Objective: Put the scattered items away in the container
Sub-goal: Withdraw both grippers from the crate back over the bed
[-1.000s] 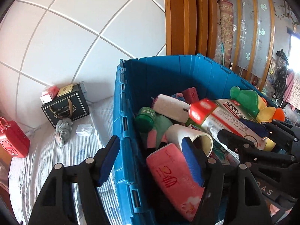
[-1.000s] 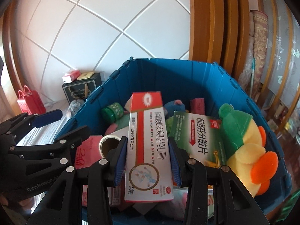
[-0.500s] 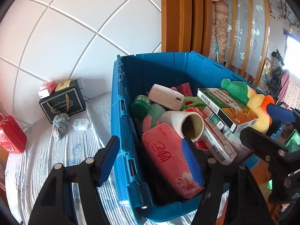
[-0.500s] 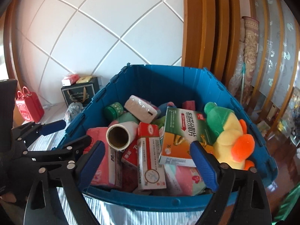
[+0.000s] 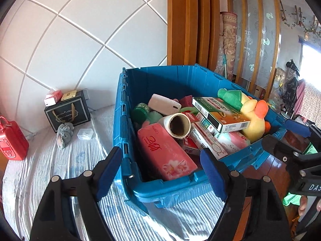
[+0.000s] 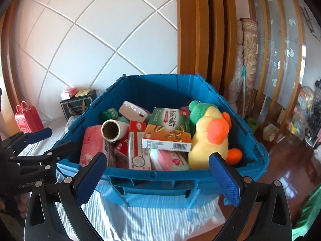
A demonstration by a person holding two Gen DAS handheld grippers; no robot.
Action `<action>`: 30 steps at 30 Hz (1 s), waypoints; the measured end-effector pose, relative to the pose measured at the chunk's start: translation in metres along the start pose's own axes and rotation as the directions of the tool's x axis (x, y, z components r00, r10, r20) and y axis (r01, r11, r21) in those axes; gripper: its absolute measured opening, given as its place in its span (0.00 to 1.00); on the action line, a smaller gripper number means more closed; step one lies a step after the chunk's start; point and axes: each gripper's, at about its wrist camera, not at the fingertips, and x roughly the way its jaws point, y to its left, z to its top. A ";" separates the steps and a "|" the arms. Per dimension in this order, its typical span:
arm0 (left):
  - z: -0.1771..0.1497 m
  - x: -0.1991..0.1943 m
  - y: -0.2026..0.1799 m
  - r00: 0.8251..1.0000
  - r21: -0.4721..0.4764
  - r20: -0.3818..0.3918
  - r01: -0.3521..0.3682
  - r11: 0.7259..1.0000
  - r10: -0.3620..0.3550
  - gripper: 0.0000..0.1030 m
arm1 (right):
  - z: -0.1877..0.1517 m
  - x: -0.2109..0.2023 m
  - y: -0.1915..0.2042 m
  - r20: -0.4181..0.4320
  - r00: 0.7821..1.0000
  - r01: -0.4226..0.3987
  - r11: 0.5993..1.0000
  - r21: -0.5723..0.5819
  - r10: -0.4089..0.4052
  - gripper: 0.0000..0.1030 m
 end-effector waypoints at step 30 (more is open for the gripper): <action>-0.051 -0.059 0.269 1.000 -0.116 0.004 -0.023 0.993 0.024 0.78 | 0.003 0.009 0.281 0.008 0.999 -0.045 0.995 -0.093 0.046 1.00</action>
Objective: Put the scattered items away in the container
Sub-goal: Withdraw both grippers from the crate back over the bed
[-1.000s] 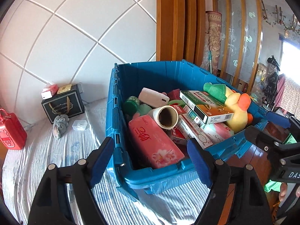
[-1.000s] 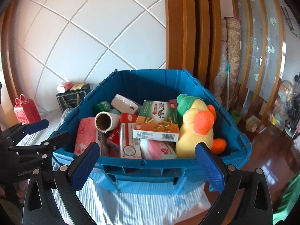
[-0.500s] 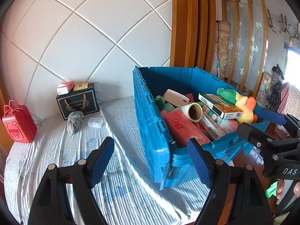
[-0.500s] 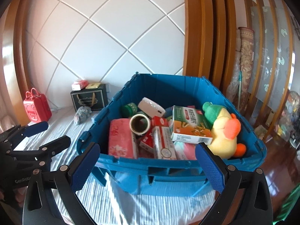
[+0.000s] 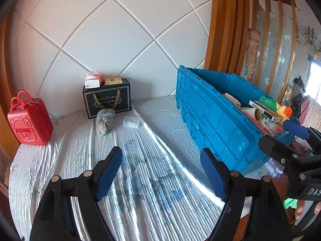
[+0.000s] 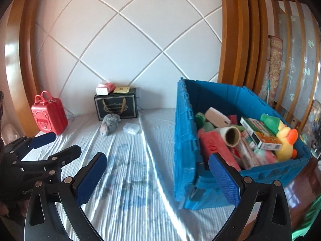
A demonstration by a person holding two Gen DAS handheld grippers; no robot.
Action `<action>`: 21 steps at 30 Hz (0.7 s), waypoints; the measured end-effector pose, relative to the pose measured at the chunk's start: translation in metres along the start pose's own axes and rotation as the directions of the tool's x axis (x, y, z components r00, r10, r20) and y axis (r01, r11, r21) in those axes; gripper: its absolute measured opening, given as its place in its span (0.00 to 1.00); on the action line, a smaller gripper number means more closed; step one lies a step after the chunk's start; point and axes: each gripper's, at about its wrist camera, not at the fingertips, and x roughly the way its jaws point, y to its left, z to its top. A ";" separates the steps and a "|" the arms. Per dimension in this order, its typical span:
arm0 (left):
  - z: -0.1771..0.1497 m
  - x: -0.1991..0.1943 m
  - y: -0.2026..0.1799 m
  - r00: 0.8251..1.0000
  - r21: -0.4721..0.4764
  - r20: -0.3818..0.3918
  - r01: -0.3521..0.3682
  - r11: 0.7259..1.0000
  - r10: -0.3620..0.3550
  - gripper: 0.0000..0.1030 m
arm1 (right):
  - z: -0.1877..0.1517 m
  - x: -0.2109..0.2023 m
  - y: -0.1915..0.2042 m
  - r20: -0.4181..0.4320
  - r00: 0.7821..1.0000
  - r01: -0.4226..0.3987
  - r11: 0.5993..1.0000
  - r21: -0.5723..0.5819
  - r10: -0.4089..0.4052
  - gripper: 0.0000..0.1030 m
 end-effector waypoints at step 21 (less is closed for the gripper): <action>0.049 0.173 0.141 0.943 -0.175 -0.174 -0.313 0.933 0.284 0.78 | 0.074 0.242 0.069 -0.175 0.957 -0.250 0.963 -0.103 0.230 1.00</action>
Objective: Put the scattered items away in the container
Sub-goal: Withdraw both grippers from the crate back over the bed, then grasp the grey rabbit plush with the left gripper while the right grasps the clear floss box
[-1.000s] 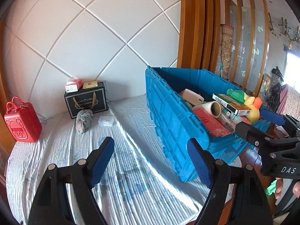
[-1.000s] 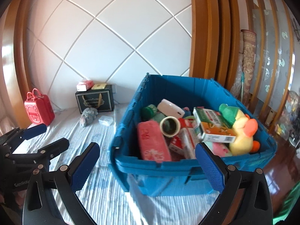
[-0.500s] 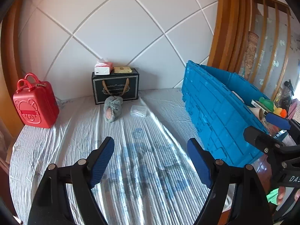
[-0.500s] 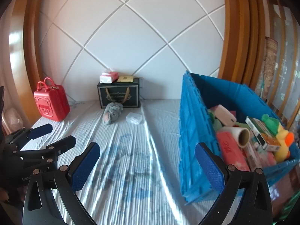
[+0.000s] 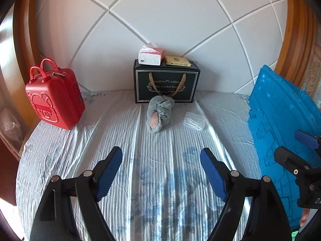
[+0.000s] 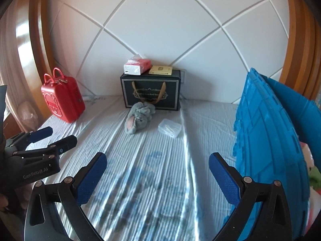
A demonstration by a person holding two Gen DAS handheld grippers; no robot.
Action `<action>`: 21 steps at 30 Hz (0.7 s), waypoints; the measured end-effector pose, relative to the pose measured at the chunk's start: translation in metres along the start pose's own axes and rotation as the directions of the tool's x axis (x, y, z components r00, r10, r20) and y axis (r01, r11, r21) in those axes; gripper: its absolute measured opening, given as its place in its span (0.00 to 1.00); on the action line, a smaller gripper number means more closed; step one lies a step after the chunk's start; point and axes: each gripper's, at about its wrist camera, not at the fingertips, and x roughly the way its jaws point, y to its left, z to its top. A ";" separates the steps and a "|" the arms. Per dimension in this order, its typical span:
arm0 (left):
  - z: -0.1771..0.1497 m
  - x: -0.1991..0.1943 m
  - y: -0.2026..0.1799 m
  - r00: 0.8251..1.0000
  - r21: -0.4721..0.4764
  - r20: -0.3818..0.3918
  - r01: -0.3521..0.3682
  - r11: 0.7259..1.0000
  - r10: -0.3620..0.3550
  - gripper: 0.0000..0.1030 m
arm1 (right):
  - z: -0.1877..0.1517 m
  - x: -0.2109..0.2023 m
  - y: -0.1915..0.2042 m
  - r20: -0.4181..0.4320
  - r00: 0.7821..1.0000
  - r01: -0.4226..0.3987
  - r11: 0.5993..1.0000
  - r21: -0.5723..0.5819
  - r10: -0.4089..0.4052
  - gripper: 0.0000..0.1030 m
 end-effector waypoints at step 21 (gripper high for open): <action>0.091 0.318 0.011 0.990 0.064 -0.138 0.029 0.998 -0.020 0.78 | 0.050 0.306 -0.058 -0.227 0.974 0.042 0.997 0.062 -0.027 1.00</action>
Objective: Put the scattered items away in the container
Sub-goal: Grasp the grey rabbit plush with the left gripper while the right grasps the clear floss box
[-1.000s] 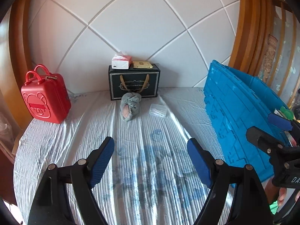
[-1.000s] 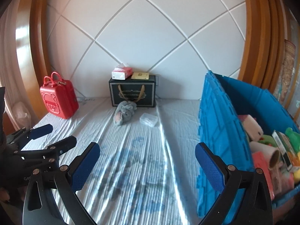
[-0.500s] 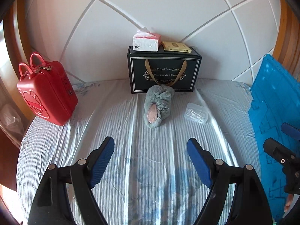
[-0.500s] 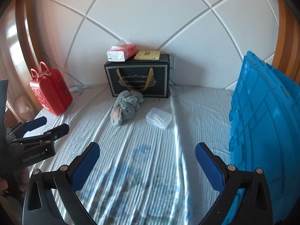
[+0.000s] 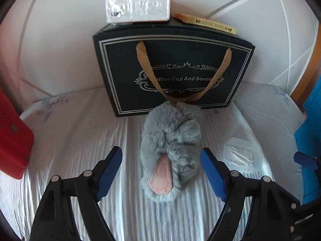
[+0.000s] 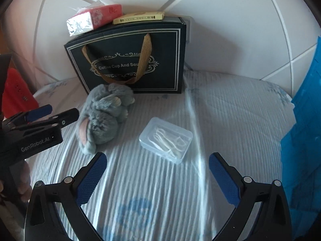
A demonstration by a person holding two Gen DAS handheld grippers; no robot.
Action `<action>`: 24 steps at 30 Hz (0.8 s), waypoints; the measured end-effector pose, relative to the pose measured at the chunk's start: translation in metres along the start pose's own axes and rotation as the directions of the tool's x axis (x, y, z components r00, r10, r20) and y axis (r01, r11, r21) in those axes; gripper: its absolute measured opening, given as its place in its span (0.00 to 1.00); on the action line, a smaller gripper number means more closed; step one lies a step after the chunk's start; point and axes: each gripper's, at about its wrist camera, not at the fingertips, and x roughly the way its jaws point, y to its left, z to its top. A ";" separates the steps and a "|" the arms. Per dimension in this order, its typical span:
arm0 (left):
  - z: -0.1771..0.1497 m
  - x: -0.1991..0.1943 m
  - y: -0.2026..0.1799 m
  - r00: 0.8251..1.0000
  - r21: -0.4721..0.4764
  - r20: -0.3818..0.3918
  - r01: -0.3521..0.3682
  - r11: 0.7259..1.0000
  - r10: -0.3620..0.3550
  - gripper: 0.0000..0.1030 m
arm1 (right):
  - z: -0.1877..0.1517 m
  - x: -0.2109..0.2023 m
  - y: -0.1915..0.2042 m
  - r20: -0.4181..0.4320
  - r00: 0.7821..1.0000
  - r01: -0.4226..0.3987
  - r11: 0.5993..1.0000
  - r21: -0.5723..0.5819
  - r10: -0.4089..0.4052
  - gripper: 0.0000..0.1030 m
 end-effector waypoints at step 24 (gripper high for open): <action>-0.020 0.094 -0.011 1.000 -0.010 -0.016 -0.023 1.000 0.023 1.00 | -0.018 0.107 -0.016 0.018 0.994 0.107 0.991 0.084 -0.108 1.00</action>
